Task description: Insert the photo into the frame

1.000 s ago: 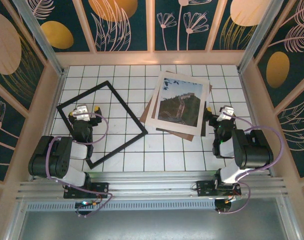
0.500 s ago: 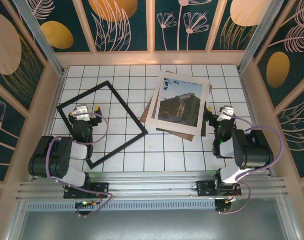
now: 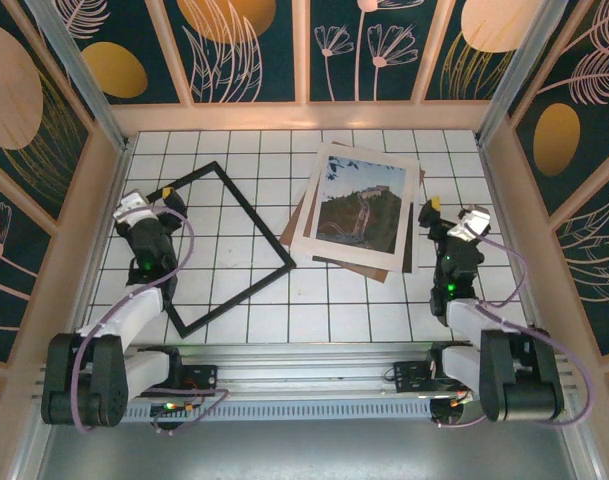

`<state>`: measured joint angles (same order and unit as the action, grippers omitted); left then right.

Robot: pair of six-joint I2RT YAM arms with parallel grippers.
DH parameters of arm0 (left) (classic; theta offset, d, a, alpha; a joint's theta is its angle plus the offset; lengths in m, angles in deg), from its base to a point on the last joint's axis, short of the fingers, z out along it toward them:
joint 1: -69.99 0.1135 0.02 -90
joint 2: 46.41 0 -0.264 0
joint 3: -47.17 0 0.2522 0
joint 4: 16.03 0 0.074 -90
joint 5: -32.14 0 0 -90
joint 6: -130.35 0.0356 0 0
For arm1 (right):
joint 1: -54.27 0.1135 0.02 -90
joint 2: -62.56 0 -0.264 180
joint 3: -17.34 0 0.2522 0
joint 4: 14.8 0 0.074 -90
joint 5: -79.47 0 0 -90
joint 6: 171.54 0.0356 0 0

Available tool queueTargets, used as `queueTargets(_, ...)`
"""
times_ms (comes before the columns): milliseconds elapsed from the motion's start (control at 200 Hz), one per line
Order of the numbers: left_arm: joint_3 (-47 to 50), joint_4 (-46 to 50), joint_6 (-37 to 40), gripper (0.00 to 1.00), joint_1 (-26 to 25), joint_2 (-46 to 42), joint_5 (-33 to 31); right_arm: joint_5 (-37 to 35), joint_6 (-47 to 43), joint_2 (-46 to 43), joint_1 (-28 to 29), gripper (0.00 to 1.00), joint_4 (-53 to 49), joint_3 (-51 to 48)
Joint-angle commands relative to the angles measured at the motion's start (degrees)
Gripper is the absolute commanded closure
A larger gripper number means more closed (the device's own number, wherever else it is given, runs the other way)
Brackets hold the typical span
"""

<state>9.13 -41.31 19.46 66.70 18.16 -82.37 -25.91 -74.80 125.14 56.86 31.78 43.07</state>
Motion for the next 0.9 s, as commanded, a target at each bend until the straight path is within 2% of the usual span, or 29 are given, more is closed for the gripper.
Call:
queueTargets(0, -2.2, 12.3, -12.8, 0.02, 0.4, -3.3, 7.9, 2.0, 8.1, -2.9, 2.5, 0.05, -16.2, 6.3)
queueTargets(85, -1.7, 9.3, -19.3, 0.07, 0.0, -2.8, 19.9, 2.0, 9.2, -0.3, 8.5, 0.06, -23.7, 11.3)
queueTargets(160, -4.2, 11.7, -22.1, 0.08, -2.7, -0.1, 24.0, 1.6, 8.8, 3.4, 14.8, 0.06, -28.2, 15.4)
queueTargets(315, -10.4, 20.7, -18.7, 0.07, -10.8, 6.7, 21.8, 2.1, 7.4, 12.4, 24.1, 0.06, -38.2, 25.0)
queueTargets(495, -22.2, 28.6, -13.8, 0.04, -17.4, 22.7, 19.1, 2.1, 7.8, 18.4, 26.3, 0.06, -39.7, 28.9)
queueTargets(656, -31.1, 32.6, -9.7, 0.06, -18.1, 35.0, 13.3, 4.1, 8.3, 20.3, 26.3, 0.06, -38.8, 29.6)
queueTargets(891, -42.8, 36.7, -6.5, 0.15, -18.1, 47.5, 11.3, 4.5, 9.0, 21.6, 26.3, 0.06, -37.8, 28.6)
